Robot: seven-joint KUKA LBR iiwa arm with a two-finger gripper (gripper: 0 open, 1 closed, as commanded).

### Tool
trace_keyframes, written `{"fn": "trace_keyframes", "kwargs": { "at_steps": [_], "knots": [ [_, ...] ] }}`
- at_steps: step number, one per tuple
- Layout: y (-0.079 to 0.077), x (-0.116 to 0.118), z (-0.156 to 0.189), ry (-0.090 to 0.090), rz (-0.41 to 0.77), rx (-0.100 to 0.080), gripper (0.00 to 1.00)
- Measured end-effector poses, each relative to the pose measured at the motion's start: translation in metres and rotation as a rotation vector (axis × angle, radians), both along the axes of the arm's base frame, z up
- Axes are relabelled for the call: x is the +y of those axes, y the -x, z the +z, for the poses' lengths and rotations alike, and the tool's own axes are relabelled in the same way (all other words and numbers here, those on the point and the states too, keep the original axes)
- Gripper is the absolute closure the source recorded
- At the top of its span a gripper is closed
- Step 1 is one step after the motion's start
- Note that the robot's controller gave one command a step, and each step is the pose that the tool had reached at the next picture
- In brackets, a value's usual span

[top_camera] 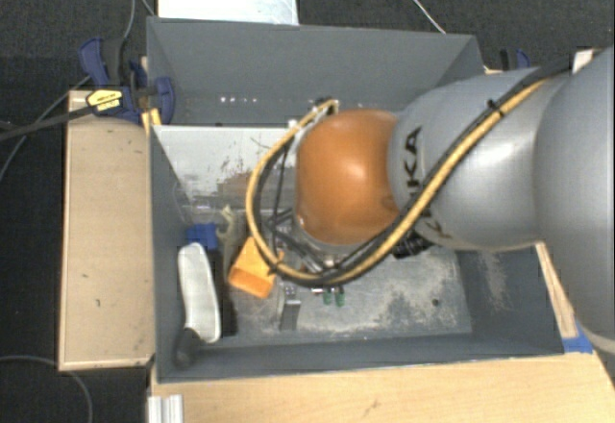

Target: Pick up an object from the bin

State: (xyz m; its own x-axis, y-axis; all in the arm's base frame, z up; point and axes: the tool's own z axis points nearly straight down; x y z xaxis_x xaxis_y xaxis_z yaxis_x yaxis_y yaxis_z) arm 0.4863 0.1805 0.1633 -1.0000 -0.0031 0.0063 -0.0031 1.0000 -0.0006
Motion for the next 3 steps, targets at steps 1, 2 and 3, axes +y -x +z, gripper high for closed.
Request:
{"fn": "trace_keyframes", "kwargs": {
  "at_steps": [1,2,3],
  "knots": [
    [-0.002,-0.001,0.004,-0.002,-0.006,-0.008,0.0],
    [-0.023,0.019,-0.066,-0.003,0.085,-0.01,0.0],
    [-0.027,0.017,-0.082,-0.014,-0.021,-0.026,0.0]
  ]
}}
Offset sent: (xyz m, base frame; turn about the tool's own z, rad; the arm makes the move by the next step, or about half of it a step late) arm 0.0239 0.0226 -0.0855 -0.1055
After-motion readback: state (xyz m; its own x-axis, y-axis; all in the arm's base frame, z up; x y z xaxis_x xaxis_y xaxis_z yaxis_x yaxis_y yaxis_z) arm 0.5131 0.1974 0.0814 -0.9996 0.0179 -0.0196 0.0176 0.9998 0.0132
